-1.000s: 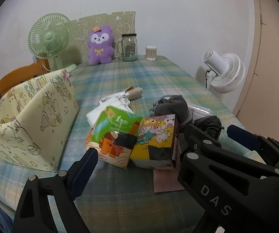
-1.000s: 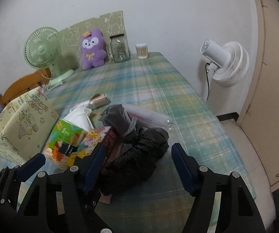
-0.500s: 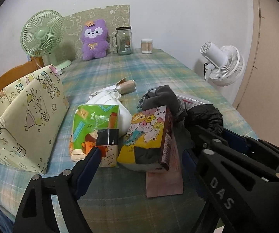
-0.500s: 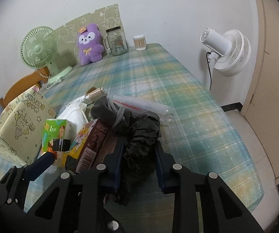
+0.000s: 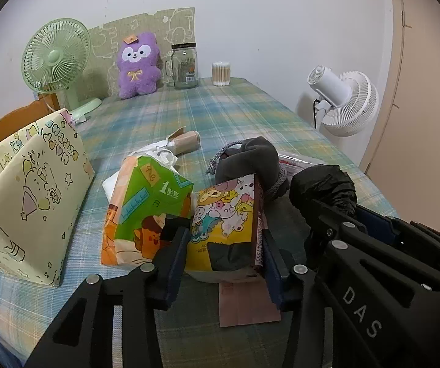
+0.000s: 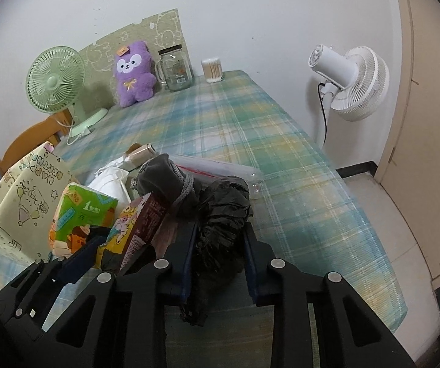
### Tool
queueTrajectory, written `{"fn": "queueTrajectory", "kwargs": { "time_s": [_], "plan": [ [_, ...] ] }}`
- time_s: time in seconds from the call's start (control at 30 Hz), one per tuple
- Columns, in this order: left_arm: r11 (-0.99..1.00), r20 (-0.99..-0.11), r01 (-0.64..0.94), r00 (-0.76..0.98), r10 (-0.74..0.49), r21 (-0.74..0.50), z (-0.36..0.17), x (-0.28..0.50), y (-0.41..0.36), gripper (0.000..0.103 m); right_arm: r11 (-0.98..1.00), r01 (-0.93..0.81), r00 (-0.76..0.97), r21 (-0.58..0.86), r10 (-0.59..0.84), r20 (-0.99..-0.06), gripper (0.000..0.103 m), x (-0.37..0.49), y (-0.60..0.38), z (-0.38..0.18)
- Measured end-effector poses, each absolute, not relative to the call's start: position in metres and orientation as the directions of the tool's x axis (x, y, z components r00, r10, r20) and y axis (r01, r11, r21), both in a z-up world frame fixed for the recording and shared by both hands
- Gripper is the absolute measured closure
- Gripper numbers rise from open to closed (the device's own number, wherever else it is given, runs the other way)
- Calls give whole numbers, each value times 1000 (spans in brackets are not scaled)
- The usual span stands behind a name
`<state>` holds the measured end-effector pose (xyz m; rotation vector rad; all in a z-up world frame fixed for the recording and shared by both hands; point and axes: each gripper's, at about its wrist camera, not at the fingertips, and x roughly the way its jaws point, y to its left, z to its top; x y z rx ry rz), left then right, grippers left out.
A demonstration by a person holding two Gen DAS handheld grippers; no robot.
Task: Organize soft objects
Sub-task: 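Grasp the yellow cartoon box with left tool while right tool grasps black bundle, then carry yellow box with left tool while right tool carries black bundle to fabric box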
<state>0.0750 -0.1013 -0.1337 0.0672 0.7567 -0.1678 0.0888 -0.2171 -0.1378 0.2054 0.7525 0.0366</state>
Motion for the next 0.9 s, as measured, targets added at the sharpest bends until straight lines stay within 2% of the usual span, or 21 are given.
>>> {"fn": "queueTrajectory", "kwargs": {
  "time_s": [0.23, 0.9],
  "plan": [
    [982, -699, 185, 698, -159, -38, -129, 76, -98, 62, 981, 35, 741, 191, 102, -663, 72, 86, -215, -128],
    [974, -640, 212, 739, -210, -76, -75, 70, -89, 62, 984, 34, 807, 172, 75, -586, 72, 79, -205, -66]
  ]
}}
